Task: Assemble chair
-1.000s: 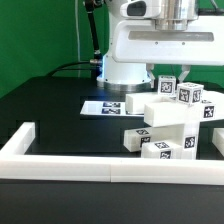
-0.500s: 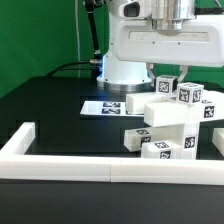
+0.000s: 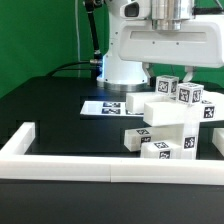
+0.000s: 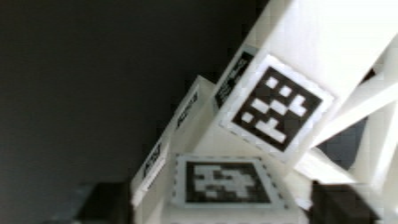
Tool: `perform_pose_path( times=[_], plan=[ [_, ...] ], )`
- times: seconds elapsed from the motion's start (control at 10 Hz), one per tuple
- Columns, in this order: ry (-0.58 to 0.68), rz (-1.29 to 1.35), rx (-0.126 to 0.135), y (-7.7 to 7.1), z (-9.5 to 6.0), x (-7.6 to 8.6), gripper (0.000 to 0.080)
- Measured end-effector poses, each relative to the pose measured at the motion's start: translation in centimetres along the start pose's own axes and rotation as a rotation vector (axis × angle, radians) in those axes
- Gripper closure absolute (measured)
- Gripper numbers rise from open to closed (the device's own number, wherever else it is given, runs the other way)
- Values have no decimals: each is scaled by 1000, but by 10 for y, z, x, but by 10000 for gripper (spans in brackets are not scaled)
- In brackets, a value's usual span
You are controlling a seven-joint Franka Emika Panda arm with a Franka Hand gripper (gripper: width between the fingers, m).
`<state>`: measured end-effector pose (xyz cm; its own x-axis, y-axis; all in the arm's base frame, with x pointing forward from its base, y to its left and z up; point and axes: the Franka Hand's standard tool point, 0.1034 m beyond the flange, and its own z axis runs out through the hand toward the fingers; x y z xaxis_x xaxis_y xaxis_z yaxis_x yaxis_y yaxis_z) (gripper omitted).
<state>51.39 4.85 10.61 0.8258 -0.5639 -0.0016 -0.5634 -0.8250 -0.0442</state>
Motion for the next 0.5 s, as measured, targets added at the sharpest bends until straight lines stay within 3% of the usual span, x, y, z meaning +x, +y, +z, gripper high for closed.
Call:
perform_pose_path(
  times=[0.1, 0.5],
  plan=[
    [0, 0, 0, 0, 0, 0, 194],
    [3, -309, -9, 0, 0, 0, 152]
  ],
)
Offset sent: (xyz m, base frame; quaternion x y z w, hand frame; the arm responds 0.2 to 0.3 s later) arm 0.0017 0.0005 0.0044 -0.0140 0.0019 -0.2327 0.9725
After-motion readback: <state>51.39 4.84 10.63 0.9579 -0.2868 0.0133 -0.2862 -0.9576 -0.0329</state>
